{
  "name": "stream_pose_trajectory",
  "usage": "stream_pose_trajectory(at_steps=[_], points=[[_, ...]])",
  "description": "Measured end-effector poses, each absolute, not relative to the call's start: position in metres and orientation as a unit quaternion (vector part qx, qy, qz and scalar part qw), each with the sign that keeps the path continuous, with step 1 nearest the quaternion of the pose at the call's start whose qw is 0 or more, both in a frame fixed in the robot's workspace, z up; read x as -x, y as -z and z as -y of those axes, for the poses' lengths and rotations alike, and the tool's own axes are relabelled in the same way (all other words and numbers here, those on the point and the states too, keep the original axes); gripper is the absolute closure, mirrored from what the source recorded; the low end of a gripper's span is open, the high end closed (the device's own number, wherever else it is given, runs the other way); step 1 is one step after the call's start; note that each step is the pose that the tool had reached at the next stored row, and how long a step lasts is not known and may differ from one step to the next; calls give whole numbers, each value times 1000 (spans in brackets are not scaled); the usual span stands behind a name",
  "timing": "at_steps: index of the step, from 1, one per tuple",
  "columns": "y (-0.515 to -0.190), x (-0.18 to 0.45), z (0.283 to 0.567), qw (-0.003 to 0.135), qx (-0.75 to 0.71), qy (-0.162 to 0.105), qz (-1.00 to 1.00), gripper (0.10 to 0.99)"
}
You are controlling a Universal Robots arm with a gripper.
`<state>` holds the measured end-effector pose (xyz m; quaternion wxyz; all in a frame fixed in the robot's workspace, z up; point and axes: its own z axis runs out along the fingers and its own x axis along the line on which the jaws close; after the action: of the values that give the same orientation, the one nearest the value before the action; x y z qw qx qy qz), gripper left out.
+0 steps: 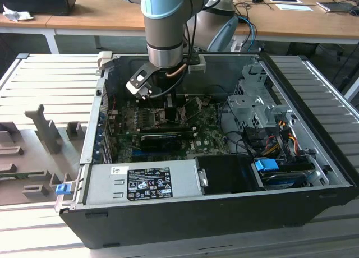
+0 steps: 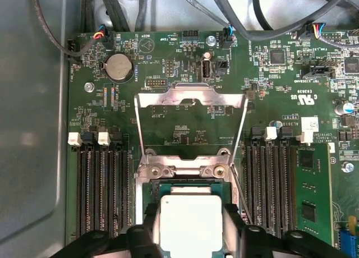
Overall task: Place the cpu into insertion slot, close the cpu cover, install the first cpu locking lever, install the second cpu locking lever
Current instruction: 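Place the cpu into insertion slot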
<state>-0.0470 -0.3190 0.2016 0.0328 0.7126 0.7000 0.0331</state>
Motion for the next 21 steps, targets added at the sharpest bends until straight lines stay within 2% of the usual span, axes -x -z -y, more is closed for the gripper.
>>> stream_pose_trajectory(at_steps=[1,2,8,16,17,19,20,21], points=[[-201,47,319,33,-713,-33,-700,545],[-201,47,319,33,-713,-33,-700,482],[-200,47,315,30,-713,-36,-700,482],[-209,47,315,39,-712,-27,-700,482],[-209,47,315,40,-712,-26,-700,498],[-210,47,315,41,-712,-24,-700,627],[-210,47,315,42,-712,-24,-700,749],[-211,47,315,43,-712,-23,-700,808]])
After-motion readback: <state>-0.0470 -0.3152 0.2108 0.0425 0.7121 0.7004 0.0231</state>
